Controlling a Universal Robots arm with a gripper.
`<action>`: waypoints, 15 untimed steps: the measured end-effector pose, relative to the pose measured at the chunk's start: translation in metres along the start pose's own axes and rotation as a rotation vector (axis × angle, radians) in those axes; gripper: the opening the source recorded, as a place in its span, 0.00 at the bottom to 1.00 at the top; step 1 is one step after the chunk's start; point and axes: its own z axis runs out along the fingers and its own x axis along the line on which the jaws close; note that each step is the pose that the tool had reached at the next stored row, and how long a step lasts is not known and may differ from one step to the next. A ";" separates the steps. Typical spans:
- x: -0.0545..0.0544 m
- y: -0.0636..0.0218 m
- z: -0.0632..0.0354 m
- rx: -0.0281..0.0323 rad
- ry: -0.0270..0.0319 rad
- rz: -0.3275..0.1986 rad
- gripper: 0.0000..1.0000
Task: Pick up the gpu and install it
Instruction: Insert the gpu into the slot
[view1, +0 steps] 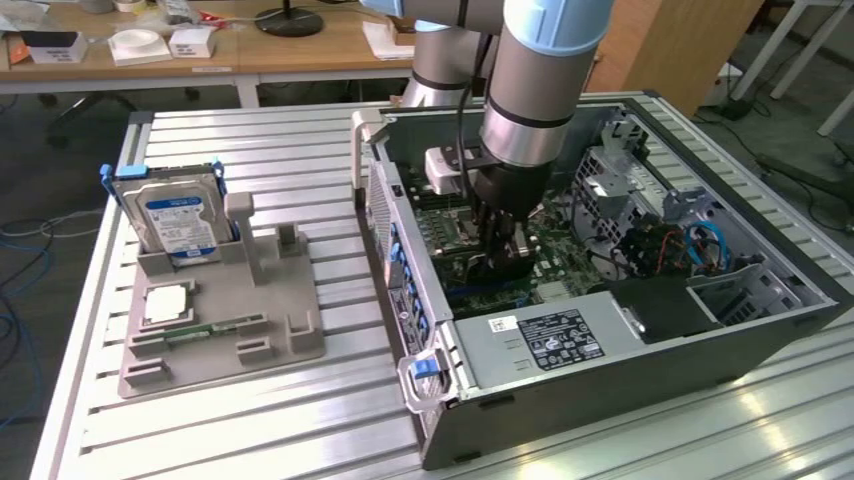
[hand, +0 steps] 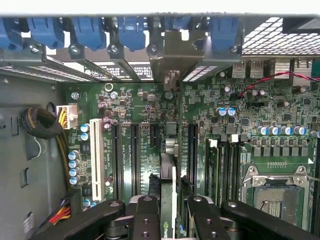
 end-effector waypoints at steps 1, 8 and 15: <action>0.000 0.0000 0.0000 0.0000 -0.0001 0.000 0.26; -0.002 0.0000 0.0000 0.0000 0.0000 0.000 0.26; -0.002 0.0001 0.0002 -0.0001 -0.0002 -0.001 0.26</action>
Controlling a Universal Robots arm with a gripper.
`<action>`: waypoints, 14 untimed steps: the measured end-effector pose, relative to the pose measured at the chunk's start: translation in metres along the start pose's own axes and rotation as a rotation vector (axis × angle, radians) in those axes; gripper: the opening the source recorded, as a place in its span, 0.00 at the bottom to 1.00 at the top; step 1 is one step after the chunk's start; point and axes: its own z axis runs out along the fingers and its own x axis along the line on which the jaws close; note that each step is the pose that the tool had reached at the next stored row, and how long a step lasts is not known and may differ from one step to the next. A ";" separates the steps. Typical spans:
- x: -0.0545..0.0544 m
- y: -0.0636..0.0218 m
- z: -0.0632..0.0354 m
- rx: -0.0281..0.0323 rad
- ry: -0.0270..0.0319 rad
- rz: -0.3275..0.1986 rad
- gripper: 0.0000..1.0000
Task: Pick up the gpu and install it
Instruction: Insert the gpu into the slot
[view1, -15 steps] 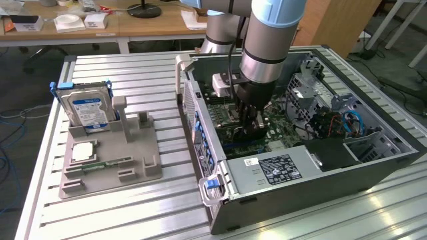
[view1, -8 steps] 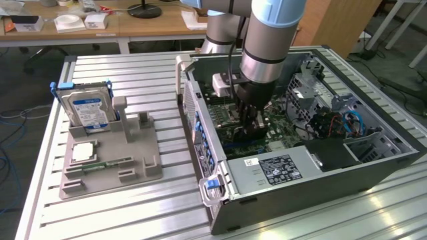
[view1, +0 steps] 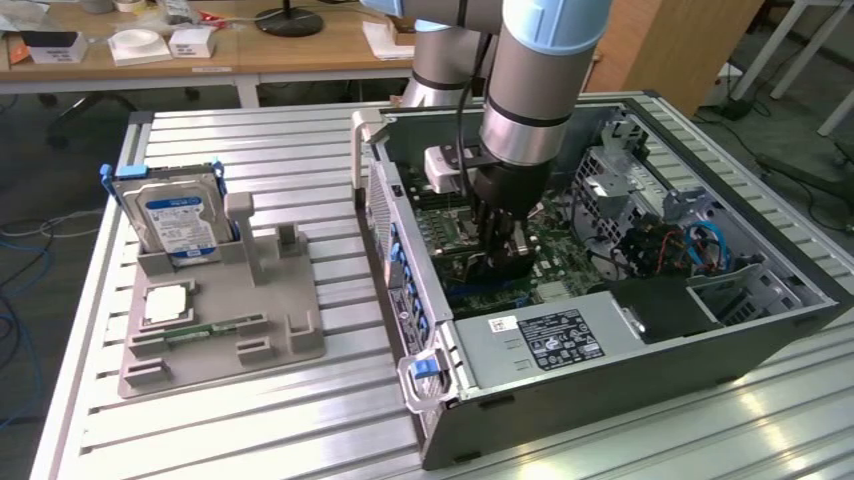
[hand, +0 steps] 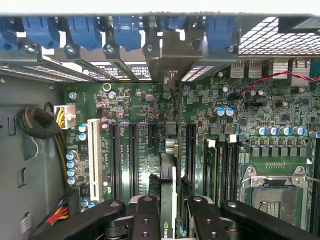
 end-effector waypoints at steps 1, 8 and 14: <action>0.000 0.0000 0.0000 0.0000 0.0000 0.000 0.26; 0.001 -0.0008 0.0001 0.0001 -0.0002 -0.001 0.26; 0.001 -0.0008 0.0015 0.0000 0.0000 -0.001 0.26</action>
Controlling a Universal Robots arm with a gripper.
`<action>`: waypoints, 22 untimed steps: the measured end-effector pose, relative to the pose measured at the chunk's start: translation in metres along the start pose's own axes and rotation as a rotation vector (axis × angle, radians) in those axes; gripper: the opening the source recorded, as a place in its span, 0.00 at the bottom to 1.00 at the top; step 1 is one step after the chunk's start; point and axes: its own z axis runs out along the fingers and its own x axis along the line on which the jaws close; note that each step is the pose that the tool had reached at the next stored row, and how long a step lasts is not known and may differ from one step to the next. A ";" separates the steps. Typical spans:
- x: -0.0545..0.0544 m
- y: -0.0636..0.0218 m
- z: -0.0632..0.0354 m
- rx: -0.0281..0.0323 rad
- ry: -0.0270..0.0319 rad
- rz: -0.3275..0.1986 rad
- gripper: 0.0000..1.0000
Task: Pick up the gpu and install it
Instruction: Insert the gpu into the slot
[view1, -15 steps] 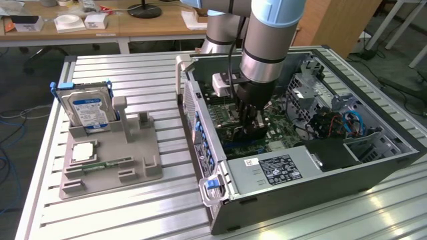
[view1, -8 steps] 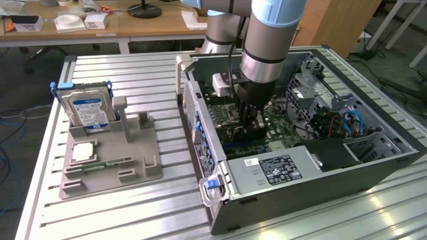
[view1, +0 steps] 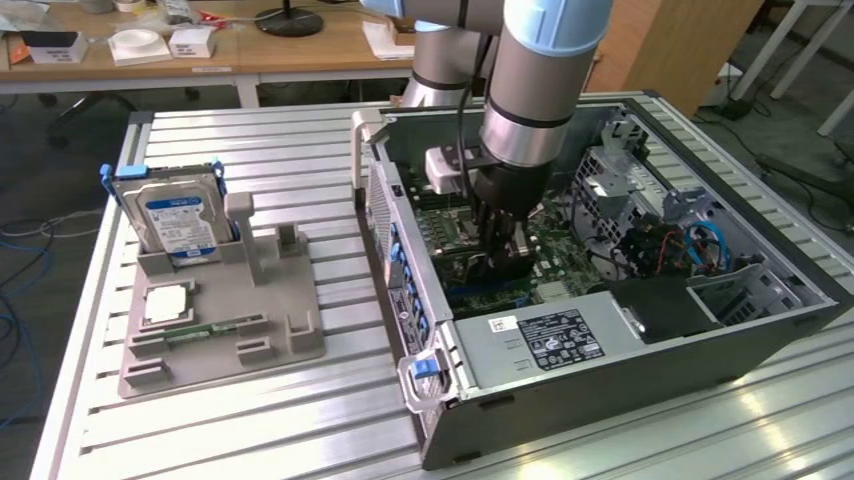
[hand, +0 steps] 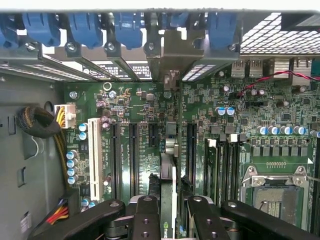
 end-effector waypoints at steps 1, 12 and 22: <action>0.000 0.0000 0.0010 -0.0001 0.0001 0.000 0.26; 0.000 0.0001 0.0062 0.0002 -0.0003 0.000 0.26; 0.000 0.0003 0.0104 -0.0004 0.0004 0.000 0.26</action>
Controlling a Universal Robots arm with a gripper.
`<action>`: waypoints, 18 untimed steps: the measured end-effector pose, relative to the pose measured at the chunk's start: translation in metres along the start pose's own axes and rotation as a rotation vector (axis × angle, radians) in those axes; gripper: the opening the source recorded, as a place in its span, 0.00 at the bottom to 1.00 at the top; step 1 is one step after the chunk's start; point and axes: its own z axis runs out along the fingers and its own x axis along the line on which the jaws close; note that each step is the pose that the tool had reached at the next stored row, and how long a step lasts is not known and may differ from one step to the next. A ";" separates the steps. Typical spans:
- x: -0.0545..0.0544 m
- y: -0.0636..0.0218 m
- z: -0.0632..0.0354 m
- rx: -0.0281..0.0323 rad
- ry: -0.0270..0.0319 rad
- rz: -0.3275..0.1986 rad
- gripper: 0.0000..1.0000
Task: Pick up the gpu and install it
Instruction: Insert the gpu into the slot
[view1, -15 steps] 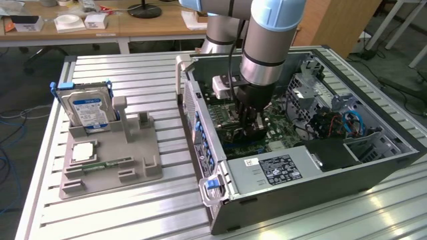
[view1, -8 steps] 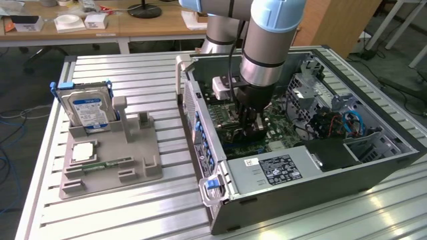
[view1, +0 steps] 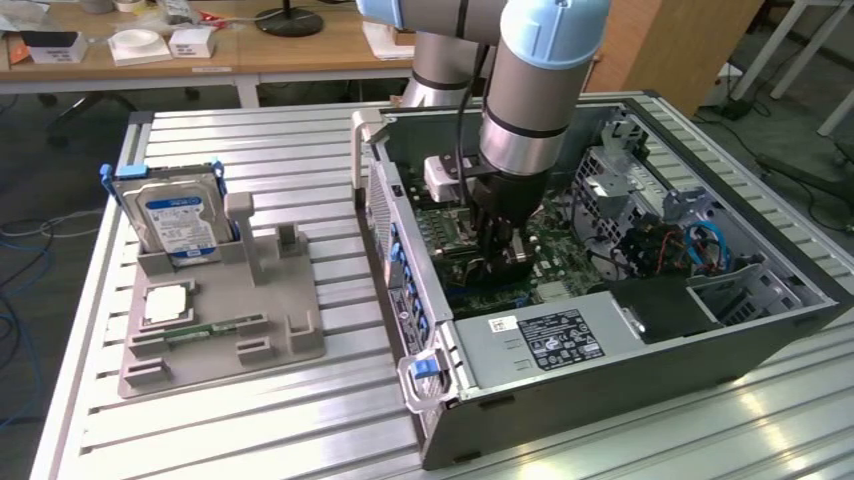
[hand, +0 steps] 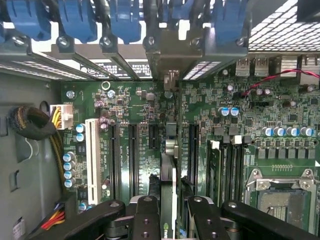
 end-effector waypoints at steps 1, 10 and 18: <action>0.000 0.0000 0.0001 0.0001 -0.0003 0.000 0.26; 0.000 0.0000 0.0003 0.0004 -0.0006 0.000 0.26; 0.000 -0.0002 -0.0028 0.0007 -0.0008 0.000 0.34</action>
